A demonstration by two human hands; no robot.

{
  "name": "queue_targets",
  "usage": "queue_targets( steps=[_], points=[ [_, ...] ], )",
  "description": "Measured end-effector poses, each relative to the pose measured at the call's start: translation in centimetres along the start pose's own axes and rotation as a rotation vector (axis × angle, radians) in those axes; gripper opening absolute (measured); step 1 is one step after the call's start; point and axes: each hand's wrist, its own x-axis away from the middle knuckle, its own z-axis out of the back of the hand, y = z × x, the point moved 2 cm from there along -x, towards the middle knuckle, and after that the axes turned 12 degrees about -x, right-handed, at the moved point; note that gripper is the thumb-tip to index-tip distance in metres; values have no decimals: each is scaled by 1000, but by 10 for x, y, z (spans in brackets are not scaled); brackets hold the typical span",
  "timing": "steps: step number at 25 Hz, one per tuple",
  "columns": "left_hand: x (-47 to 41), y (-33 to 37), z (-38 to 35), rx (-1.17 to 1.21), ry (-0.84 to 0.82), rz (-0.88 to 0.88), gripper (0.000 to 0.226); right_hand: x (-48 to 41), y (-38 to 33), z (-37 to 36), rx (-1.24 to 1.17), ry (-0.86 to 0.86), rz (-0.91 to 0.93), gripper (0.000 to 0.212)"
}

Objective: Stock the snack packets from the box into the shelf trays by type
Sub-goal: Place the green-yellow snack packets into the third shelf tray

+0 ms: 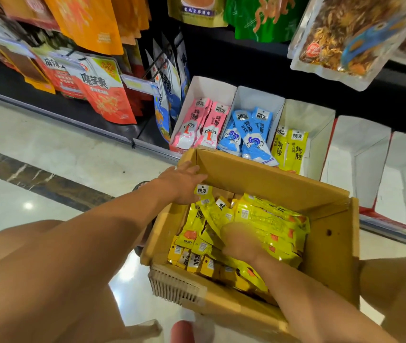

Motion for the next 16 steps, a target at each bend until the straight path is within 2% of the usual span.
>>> queue_targets(
  steps=[2,5,8,10,13,16],
  points=[
    [0,3,5,-6,-2,-5,78,3,-4,27,-62,-5,38,70],
    [6,12,16,-9,-19,-22,86,18,-27,86,-132,7,88,43],
    [22,33,35,16,-22,-117,94,49,-54,152,-99,-44,131,24],
    [33,48,49,195,-52,-179,94,73,-64,192,-83,-83,159,20],
    [49,68,73,687,-127,-254,81,103,-71,240,-121,-78,221,29],
    [65,80,99,944,-57,-272,36,128,-72,265,-366,-60,248,25]
  ],
)
